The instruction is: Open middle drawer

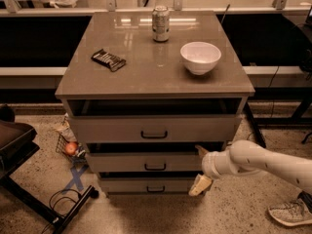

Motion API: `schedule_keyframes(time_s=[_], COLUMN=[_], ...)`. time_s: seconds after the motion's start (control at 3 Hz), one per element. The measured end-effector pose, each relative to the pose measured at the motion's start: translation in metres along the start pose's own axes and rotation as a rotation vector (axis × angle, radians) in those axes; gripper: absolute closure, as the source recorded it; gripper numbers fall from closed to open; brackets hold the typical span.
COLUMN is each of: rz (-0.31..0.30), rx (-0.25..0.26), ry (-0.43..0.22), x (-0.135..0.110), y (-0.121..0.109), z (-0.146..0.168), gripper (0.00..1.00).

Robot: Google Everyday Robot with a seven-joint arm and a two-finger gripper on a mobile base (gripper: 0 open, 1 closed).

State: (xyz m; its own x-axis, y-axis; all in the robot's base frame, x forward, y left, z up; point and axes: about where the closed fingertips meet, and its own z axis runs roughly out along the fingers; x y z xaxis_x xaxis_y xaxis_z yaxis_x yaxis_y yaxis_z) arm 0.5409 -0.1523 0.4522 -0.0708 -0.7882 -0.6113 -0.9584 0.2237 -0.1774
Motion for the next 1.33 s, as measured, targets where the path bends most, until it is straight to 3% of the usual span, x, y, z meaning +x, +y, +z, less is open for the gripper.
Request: schedule_keyframes(time_s=[0.67,1.0,1.33], rz=[-0.009,0.000,-0.002], rx=[0.005,-0.007,0.003], ry=[0.060,0.091,0.113], x=[0.010,0.020,0.021], y=[-0.031,-0.029,-0.012], z=[0.010,0.015,0.000], gripper=[0.00,0.14,0.38])
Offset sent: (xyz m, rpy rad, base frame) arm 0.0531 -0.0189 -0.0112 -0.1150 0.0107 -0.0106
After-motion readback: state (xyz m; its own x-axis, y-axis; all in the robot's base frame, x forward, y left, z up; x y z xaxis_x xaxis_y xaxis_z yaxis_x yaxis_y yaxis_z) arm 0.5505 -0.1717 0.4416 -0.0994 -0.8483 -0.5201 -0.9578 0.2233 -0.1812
